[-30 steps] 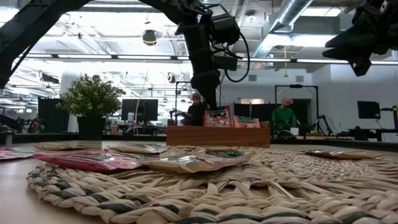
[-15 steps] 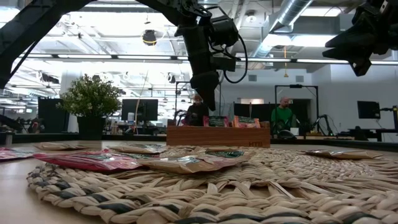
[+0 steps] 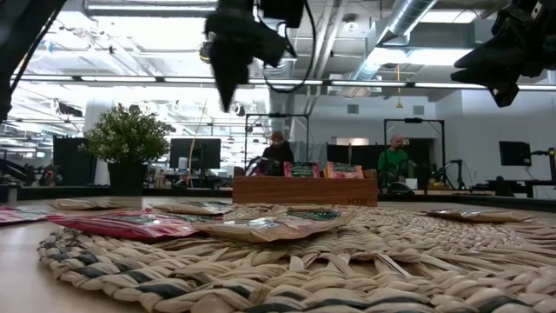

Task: Pick & Place Tea
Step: Put the red tea bag in the middle of the wooden organizer

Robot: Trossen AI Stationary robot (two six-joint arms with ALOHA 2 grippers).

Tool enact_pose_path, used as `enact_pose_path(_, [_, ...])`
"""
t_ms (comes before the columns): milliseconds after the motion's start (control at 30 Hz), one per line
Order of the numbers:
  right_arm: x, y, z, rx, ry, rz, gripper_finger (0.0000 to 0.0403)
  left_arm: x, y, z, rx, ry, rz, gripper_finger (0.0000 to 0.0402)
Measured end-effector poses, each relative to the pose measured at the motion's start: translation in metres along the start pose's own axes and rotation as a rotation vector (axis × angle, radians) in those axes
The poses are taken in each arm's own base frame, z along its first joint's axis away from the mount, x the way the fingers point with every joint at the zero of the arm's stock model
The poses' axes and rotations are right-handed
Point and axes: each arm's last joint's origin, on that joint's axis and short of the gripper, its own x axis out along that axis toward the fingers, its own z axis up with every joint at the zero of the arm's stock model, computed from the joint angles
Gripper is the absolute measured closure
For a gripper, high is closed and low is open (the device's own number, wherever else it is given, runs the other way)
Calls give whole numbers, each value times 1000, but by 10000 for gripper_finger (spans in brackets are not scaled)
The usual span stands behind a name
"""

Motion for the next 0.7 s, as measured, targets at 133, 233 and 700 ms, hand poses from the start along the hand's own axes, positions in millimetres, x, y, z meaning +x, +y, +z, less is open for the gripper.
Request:
enact_pose_path(133, [0,0,0,-1,1,-1,290,2,-27,-11,8,65,-7,314])
enact_pose_path(233, [0,0,0,-2,3,-2,290,15,-46,-22,26,82,-36,314])
enact_pose_path(700, [0,0,-1,-5,8,-3,290,53,-97,-142,-172,-71,-187,314])
